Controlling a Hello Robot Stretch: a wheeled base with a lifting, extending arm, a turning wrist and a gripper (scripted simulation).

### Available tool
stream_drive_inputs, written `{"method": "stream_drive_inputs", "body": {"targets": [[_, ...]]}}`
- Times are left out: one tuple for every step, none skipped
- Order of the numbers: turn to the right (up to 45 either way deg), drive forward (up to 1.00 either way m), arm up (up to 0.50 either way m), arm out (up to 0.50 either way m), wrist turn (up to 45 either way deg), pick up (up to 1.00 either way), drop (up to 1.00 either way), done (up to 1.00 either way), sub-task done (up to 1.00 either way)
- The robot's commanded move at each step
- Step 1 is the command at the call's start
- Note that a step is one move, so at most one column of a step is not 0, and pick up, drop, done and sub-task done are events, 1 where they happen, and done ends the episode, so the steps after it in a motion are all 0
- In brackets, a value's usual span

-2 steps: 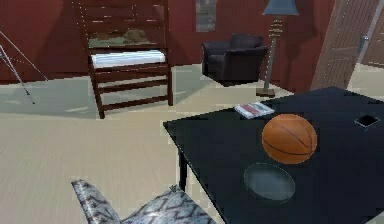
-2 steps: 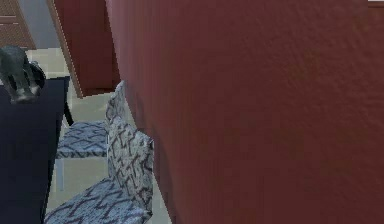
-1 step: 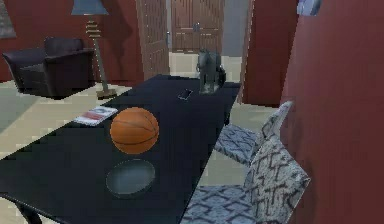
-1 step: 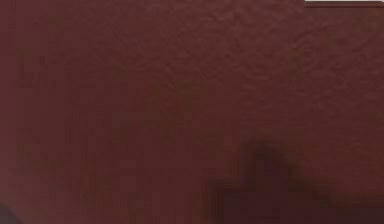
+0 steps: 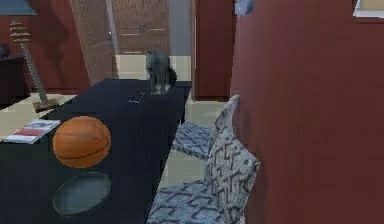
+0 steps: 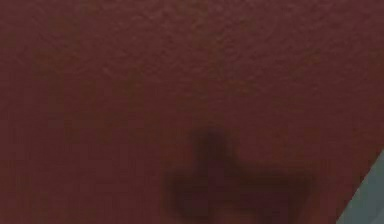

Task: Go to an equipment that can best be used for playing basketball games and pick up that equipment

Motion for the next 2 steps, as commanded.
{"method": "stream_drive_inputs", "body": {"targets": [[0.0, 0.25, 0.00, 0.00, 0.0, 0.00, 0.00, 0.00, 0.00], [-45.0, 0.00, 0.00, 0.00, 0.0, 0.00, 0.00, 0.00, 0.00]]}}
